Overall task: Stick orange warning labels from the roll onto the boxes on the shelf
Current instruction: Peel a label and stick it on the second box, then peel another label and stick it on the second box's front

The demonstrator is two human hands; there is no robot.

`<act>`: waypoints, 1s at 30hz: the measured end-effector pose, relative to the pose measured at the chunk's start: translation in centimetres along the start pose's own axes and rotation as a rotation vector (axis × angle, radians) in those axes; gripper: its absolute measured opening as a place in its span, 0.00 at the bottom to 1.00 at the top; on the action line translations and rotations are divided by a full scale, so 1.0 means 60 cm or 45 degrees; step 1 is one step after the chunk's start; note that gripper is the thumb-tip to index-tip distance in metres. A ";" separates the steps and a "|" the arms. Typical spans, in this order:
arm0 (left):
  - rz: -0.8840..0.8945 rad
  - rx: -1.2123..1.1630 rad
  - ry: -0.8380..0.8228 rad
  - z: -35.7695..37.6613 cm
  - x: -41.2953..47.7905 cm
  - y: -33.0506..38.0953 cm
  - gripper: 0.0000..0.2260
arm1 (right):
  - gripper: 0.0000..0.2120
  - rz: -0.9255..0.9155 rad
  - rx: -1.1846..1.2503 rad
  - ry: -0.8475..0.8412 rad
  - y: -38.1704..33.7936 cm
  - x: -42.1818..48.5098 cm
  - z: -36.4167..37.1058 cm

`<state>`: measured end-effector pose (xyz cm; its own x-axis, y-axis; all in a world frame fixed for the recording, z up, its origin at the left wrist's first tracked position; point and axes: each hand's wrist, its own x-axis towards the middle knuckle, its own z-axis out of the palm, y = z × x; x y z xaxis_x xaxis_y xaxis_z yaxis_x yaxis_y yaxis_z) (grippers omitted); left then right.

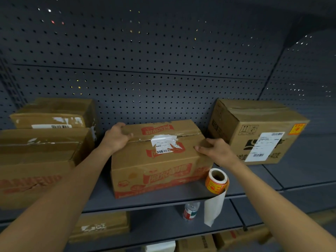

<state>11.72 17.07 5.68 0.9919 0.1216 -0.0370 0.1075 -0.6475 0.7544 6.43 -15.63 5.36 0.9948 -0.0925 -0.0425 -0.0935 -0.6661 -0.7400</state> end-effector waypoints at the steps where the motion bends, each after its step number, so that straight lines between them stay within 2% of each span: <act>1: 0.003 0.025 0.004 -0.001 -0.002 -0.001 0.25 | 0.35 0.002 0.005 0.003 0.003 0.001 0.000; 2: 0.004 0.054 0.011 -0.001 -0.004 -0.001 0.24 | 0.38 0.002 0.013 0.008 0.006 0.000 0.001; 4: 0.031 0.118 0.052 -0.002 -0.008 0.000 0.23 | 0.38 -0.007 0.043 0.046 0.011 -0.006 0.000; 9: 0.341 0.186 0.254 0.006 -0.041 0.034 0.18 | 0.22 -0.061 -0.024 0.242 0.039 -0.038 -0.024; 12: 0.561 0.123 0.291 0.030 -0.096 0.085 0.12 | 0.13 -0.064 -0.050 0.268 0.071 -0.064 -0.043; 15: 0.675 0.011 0.142 0.069 -0.158 0.133 0.06 | 0.10 -0.056 -0.122 0.208 0.107 -0.098 -0.050; 21: 0.658 -0.023 -0.291 0.188 -0.232 0.159 0.05 | 0.20 -0.124 -0.439 -0.117 0.163 -0.148 -0.041; 24: 0.620 -0.012 -0.454 0.251 -0.253 0.146 0.04 | 0.20 -0.164 -0.477 -0.133 0.175 -0.152 -0.030; 26: 0.611 0.069 -0.506 0.283 -0.266 0.140 0.08 | 0.19 -0.193 -0.465 -0.107 0.179 -0.152 -0.027; 30: 0.570 0.210 -0.479 0.335 -0.280 0.132 0.15 | 0.23 -0.184 -0.533 -0.134 0.187 -0.145 -0.029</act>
<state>-2.75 -5.23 -0.92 0.8959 -0.4442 0.0088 -0.3465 -0.6861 0.6398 -3.33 -23.61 -1.43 0.9955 0.0845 -0.0428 0.0597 -0.9104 -0.4095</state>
